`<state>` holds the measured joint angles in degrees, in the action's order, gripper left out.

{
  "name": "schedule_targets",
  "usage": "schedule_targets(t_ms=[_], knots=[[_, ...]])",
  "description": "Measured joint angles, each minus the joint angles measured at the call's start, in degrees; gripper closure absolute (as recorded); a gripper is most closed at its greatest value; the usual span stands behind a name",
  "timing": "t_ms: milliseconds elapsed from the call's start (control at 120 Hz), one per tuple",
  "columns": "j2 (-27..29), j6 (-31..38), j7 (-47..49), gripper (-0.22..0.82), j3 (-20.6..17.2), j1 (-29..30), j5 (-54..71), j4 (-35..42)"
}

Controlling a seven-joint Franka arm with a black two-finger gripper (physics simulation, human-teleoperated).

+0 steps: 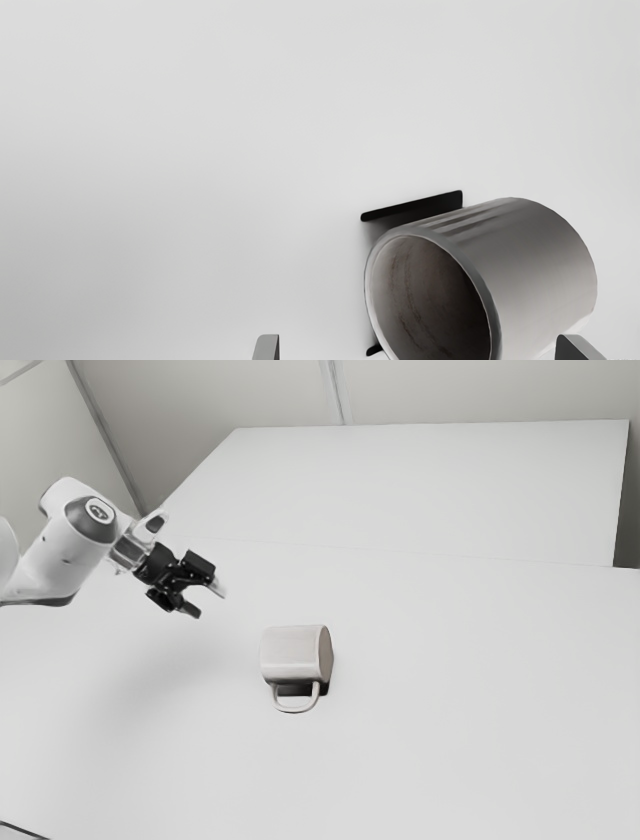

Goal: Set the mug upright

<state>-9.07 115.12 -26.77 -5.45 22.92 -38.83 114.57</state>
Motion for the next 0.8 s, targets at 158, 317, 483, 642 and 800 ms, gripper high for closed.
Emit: schedule_targets(t_ms=[158, 317, 483, 642, 800], knots=[[-0.09, 0.14, -5.70, 0.00, -0.21, -0.06, -5.74, 3.15], [-0.43, -2.47, -10.07, 0.00, -0.43, -0.79, -10.52, 5.58], [-0.84, -5.04, -13.55, 0.00, -0.94, -1.05, -12.90, 6.53], [-2.48, -7.18, -16.10, 0.00, -1.36, -1.49, -16.00, 6.49], [-5.29, -8.23, -18.78, 0.00, -1.77, -2.07, -21.00, 6.03]])
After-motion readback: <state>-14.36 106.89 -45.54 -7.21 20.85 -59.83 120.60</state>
